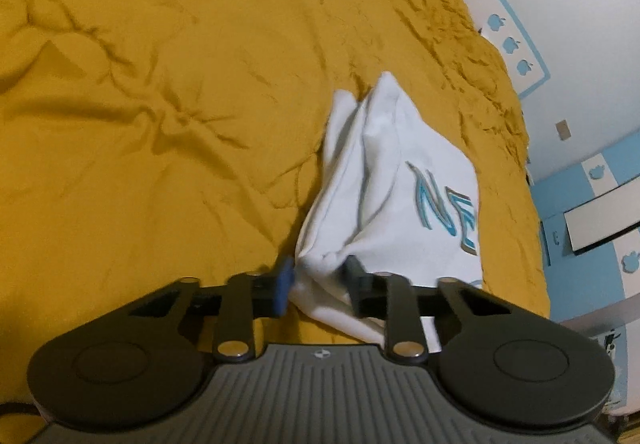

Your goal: Fold small clothes

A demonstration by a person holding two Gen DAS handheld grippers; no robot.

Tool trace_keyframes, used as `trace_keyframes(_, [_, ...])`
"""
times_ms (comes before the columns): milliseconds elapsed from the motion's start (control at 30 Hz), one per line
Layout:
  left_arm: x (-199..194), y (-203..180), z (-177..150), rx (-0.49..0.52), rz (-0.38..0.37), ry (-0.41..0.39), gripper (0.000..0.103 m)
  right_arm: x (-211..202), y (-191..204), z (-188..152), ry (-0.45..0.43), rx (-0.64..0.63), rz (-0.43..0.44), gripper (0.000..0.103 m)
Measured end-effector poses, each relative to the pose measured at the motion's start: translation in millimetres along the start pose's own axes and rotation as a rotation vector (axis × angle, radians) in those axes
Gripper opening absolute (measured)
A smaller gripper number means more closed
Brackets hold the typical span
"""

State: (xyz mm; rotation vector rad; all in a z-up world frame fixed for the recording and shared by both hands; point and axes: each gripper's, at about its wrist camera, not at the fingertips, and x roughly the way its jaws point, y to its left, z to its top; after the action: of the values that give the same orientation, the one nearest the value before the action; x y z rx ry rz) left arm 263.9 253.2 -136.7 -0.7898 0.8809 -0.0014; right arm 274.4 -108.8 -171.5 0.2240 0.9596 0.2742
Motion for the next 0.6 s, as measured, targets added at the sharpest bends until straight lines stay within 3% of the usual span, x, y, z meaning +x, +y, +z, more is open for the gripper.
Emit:
trace_keyframes(100, [-13, -14, -2, 0.074, 0.000, -0.043, 0.015, -5, 1, 10, -0.019, 0.040, 0.031, 0.000])
trace_keyframes(267, [-27, -26, -6, 0.139, 0.022, -0.042, 0.013, -33, 11, 17, -0.092, -0.026, 0.023, 0.000])
trace_keyframes(467, [13, 4, -23, 0.122, 0.132, 0.079, 0.013, -1, -8, -1, 0.034, 0.053, -0.008, 0.000])
trace_keyframes(600, [19, 2, -27, 0.158, 0.160, 0.076, 0.013, 10, -7, -8, 0.045, 0.013, -0.029, 0.000])
